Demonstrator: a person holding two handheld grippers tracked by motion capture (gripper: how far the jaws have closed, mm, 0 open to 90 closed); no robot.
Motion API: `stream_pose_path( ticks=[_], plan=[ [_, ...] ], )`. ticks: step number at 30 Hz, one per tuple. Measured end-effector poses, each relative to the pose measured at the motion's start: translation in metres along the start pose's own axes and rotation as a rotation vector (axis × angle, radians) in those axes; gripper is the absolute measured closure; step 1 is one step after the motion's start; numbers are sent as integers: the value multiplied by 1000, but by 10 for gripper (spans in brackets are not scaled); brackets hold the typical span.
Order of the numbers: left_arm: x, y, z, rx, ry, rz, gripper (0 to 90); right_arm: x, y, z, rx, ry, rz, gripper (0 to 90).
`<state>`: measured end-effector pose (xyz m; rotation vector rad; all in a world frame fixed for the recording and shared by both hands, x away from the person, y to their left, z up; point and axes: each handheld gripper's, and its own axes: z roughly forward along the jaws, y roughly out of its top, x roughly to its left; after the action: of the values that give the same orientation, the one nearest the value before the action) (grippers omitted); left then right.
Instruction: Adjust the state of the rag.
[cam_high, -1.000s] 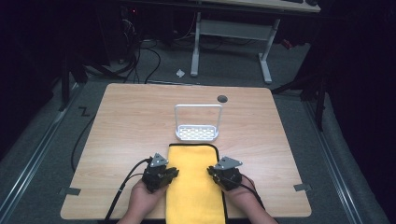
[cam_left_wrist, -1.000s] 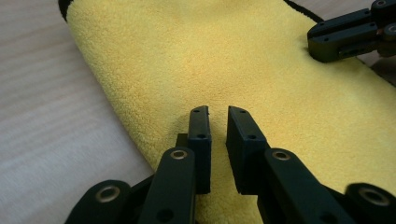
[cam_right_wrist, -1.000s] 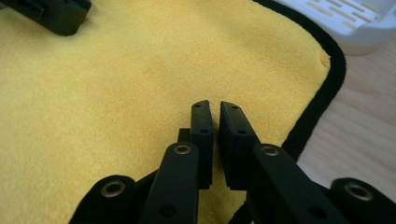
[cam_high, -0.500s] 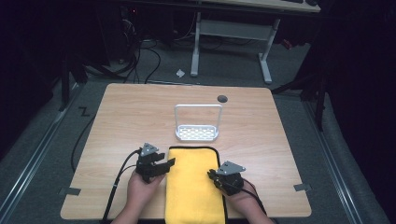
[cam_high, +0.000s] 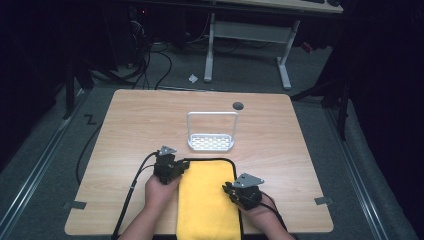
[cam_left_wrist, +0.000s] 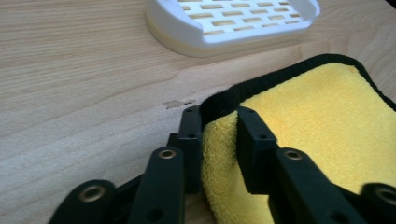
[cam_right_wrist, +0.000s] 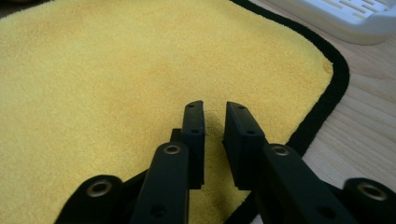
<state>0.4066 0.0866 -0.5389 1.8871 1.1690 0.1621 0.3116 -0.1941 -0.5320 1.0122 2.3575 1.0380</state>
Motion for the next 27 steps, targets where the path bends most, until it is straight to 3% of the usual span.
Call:
stream_pose_path(
  ticks=[4, 10, 13, 14, 17, 20, 23, 27],
  plan=[
    [-1, -1, 0, -7, 1, 9, 779, -2, 3, -3, -17, -14, 14, 726],
    [0, -2, 0, -8, -7, -1, 779, -17, 16, -4, -58, -59, 76, 628],
    [0, -2, 0, -8, -5, 3, 779, -26, 24, 4, -39, -71, 101, 547],
    [-1, -2, 0, -10, -2, 3, 778, -32, 29, 10, -30, -81, 114, 483],
    [-2, -3, -1, -9, 1, 3, 773, -38, 36, 20, 2, -77, 128, 424],
    [-1, -3, -1, -9, -5, 1, 769, -41, 39, 26, 10, -88, 125, 399],
    [-1, -3, -1, -8, -4, 5, 766, -45, 40, 35, 42, -99, 142, 341],
    [-1, -3, -1, -10, -6, 2, 765, -49, 38, 40, 50, -94, 176, 336]
  ],
)
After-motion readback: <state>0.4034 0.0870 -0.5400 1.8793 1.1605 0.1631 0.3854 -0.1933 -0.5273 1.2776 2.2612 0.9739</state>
